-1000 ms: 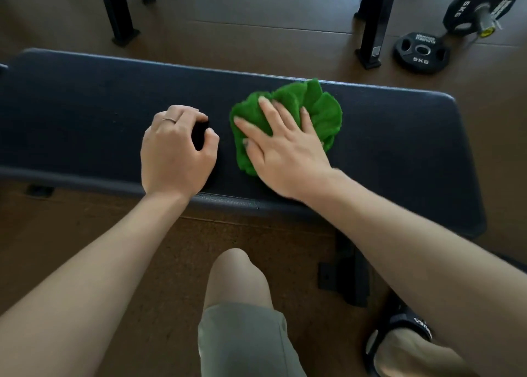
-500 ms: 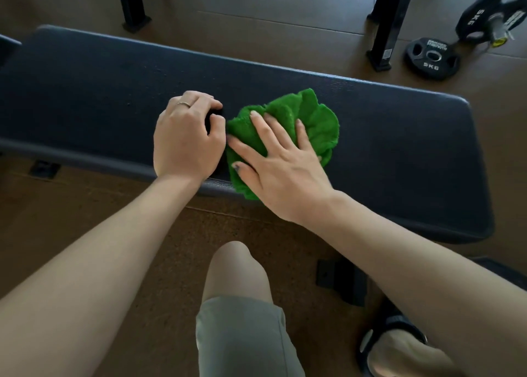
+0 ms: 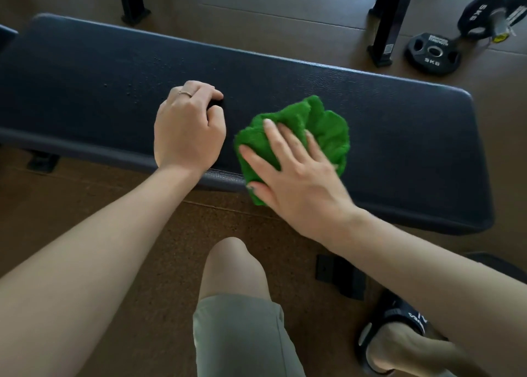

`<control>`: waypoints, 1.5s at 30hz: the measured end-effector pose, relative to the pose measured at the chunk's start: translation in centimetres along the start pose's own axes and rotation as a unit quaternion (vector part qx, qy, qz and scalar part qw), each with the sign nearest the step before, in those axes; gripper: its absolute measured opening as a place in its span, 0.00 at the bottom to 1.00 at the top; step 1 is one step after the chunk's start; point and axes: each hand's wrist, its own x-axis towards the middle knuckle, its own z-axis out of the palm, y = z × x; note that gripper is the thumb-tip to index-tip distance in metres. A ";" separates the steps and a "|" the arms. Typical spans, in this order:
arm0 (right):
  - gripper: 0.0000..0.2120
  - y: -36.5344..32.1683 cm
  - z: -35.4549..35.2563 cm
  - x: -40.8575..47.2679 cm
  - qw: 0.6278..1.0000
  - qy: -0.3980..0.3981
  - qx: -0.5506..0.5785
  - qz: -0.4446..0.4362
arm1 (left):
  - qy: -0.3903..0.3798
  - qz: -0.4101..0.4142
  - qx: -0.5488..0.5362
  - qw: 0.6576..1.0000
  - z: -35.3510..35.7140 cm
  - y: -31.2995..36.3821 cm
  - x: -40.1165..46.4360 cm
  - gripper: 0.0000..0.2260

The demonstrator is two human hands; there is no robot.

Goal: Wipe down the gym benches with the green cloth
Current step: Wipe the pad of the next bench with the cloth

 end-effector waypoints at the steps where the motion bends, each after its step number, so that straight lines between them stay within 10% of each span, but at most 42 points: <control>1: 0.26 -1.1 0.2 1.2 1.000 0.002 0.005 0.003 | 0.000 0.003 -0.002 1.000 -0.1 0.0 0.0 0.20; 27: 0.24 0.7 -0.6 2.1 0.995 -0.021 0.093 -0.030 | 0.005 0.002 -0.009 1.000 -0.1 0.1 0.0 0.21; 40: 0.25 15.5 -1.1 9.7 0.931 -0.082 0.071 0.350 | 0.009 -0.015 -0.017 1.000 0.1 0.1 0.0 0.21; 45: 0.27 6.2 -1.0 14.9 0.959 -0.093 0.067 0.258 | 0.009 -0.014 -0.013 1.000 0.1 0.1 0.1 0.21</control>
